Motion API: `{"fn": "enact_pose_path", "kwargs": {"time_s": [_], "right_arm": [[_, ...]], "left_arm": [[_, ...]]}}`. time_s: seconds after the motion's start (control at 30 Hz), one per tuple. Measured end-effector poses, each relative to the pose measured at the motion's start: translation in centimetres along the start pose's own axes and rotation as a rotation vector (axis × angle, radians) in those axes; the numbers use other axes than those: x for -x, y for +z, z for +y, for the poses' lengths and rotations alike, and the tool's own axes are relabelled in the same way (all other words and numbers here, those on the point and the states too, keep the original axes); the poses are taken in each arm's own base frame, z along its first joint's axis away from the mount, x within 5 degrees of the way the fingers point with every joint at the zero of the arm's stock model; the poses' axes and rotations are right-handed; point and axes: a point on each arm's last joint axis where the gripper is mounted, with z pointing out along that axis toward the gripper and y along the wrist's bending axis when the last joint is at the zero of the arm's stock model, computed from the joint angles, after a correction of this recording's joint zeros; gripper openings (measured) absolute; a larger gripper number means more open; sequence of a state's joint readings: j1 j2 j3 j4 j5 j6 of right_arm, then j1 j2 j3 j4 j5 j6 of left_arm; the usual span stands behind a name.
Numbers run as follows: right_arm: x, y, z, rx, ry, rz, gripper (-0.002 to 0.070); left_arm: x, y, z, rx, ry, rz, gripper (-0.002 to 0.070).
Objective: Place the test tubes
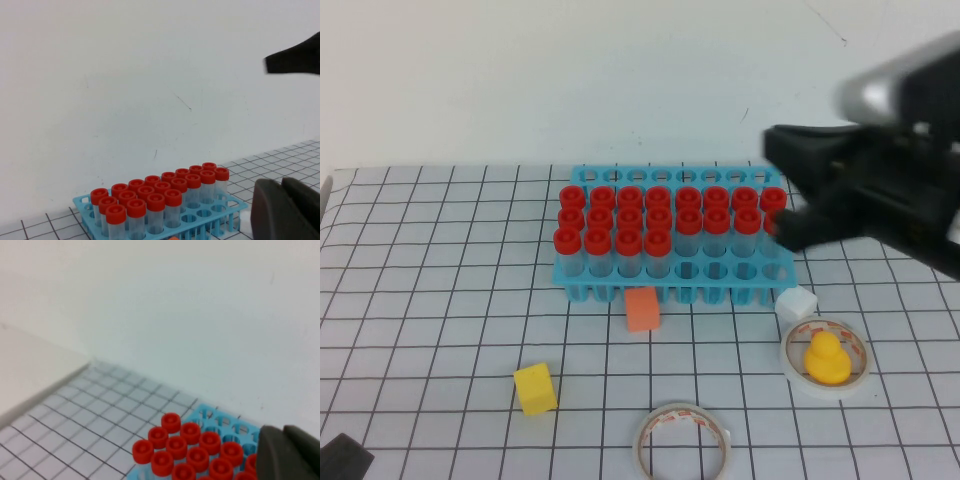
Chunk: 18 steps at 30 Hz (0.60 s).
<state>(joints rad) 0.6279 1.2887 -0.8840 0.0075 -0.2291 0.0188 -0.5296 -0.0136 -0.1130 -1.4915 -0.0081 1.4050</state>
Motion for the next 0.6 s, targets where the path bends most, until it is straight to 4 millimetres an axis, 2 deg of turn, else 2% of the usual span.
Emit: {"fn": "enact_pose_path", "kwargs": {"time_s": [0.1,0.17,0.3,0.5,0.6], "right_arm": [[0.1,-3.6,0.0,0.002,0.014,-0.053,0.0000],[-0.9,-5.7,-0.1,0.002,0.019,-0.034,0.0000],[-2.4,-9.2,-0.1,0.002,0.021,0.013,-0.0001],[-3.0,-14.1,-0.1,0.005,0.020,0.040,-0.0001],[-3.6,-16.4,-0.1,0.005,0.020,0.114,-0.0001]], "left_arm": [[0.0,0.0,0.0,0.000,0.000,0.000,-0.0002],[0.0,0.0,0.0,0.000,0.000,0.000,-0.0001],[0.0,0.0,0.0,0.000,0.000,0.000,-0.0001],[0.0,0.0,0.0,0.000,0.000,0.000,-0.0001],[0.0,0.0,0.0,0.000,0.000,0.000,-0.0001]]}}
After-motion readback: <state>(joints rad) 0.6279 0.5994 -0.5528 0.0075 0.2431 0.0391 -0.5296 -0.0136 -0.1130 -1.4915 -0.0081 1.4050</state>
